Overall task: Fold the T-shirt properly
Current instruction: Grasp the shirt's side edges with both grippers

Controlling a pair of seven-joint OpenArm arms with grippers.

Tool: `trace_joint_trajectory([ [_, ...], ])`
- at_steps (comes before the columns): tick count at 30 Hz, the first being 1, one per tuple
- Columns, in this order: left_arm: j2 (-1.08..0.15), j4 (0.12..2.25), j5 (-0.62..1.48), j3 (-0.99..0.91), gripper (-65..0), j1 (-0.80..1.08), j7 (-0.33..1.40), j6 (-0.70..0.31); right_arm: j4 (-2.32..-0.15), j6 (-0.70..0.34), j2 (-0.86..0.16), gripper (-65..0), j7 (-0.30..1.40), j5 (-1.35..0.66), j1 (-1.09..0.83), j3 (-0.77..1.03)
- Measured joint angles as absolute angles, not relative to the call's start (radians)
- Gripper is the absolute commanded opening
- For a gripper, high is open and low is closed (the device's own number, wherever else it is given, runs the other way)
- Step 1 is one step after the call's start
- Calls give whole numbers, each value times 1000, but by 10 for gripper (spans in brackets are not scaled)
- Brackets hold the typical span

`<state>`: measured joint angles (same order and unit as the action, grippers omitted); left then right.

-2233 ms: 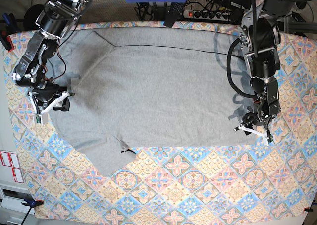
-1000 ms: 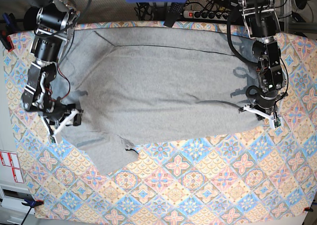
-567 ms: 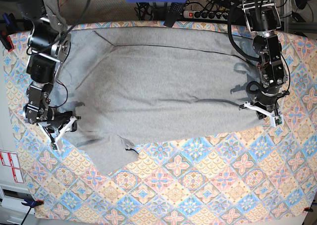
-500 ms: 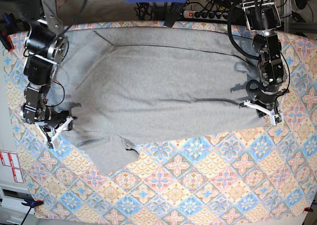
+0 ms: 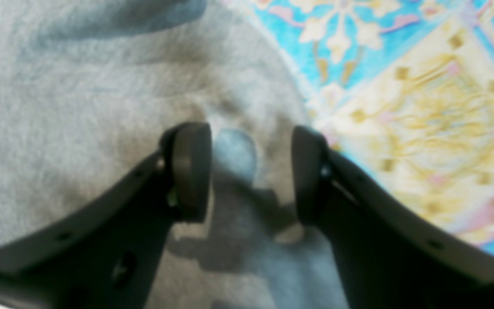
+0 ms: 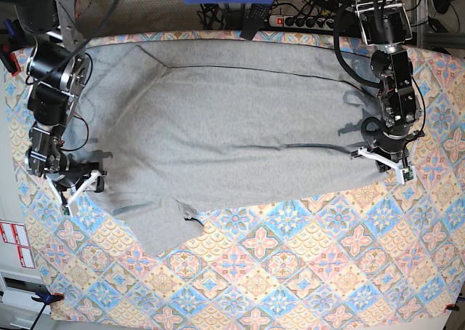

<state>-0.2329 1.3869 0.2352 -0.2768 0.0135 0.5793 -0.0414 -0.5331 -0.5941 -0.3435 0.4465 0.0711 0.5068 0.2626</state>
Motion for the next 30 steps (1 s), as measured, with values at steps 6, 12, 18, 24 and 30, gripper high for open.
trace_joint_trajectory([
  [6, -233, 1387, 236, -277, -650, 27, 576, -41, -395, -594, -349, -351, 289, 64, 509, 263],
  [12, -233, 1387, 276, -277, -650, 32, 579, -41, -381, -591, -349, -352, 273, 62, 512, 263],
  [18, -233, 1387, 315, -278, -650, 33, 579, -41, -476, -599, -346, -352, 272, 49, 444, 271],
  [24, -236, 1387, 315, -279, -650, 33, 577, -39, -548, -593, -358, -352, 311, 72, 416, 271],
  [30, -235, 1388, 315, -279, -650, 42, 575, -42, -548, -590, -382, -348, 299, 72, 415, 271],
])
